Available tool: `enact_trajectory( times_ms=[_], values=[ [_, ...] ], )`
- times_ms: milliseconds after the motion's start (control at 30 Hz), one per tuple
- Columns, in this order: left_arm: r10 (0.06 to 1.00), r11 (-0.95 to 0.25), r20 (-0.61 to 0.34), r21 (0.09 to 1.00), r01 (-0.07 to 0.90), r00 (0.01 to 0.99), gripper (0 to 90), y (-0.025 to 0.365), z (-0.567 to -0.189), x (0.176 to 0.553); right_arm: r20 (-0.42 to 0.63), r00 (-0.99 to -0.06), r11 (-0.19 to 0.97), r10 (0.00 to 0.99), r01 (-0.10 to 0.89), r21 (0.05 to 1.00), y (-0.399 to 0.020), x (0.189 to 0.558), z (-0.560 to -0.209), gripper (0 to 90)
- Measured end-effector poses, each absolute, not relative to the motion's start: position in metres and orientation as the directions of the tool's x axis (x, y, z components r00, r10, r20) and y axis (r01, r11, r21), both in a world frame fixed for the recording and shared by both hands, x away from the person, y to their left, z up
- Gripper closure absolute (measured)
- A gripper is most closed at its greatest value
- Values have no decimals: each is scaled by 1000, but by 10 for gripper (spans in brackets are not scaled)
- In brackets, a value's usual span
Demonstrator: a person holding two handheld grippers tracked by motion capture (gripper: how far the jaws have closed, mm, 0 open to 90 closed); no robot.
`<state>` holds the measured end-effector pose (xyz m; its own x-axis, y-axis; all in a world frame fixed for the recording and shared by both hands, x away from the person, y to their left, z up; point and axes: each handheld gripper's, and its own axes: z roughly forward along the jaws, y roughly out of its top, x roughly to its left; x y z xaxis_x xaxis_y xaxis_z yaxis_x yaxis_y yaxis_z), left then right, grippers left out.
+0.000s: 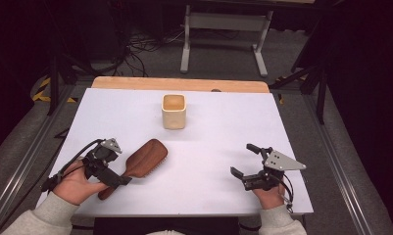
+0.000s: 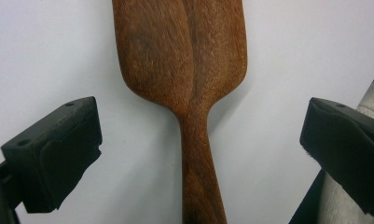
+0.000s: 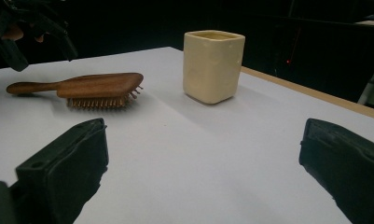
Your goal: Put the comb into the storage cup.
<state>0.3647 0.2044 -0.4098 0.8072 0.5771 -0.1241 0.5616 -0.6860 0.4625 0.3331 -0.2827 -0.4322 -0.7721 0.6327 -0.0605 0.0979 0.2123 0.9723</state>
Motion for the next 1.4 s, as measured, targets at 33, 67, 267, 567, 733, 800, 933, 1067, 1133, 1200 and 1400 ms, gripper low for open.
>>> enact_trajectory(
  times_ms=[33,67,267,567,733,800,933,1067,1133,1200,1400],
  values=[
    [581,-686,-120,460,563,805,1,204,-410,364,-63,-772,213,632,94,973,-283,333,-432,18],
    [583,-686,-118,459,565,804,1,204,-411,364,-63,-772,213,632,94,973,-283,333,-432,18],
    [605,-674,-107,458,579,789,5,202,-416,361,-63,-773,213,632,95,973,-283,333,-432,18],
    [629,-671,-92,438,599,772,28,196,-426,359,-60,-773,213,631,98,972,-283,333,-432,19],
    [640,-666,-98,423,614,762,74,194,-432,360,-61,-774,213,631,97,972,-282,333,-432,18],
    [637,-679,-83,409,609,766,112,192,-435,360,-60,-774,212,630,97,972,-282,333,-432,18],
    [643,-675,-92,399,620,760,183,191,-438,360,-60,-773,214,632,98,972,-282,333,-432,18],
    [650,-677,-91,383,629,755,256,189,-441,361,-61,-773,214,631,98,972,-282,333,-433,18],
    [651,-680,-83,378,629,754,279,188,-443,362,-60,-773,214,632,99,972,-282,333,-433,18],
    [660,-677,-74,372,635,747,309,187,-444,362,-60,-773,212,632,98,972,-282,333,-432,19],
    [673,-678,-36,369,636,739,460,183,-446,359,-62,-773,214,632,98,972,-282,333,-433,18]
  ],
)
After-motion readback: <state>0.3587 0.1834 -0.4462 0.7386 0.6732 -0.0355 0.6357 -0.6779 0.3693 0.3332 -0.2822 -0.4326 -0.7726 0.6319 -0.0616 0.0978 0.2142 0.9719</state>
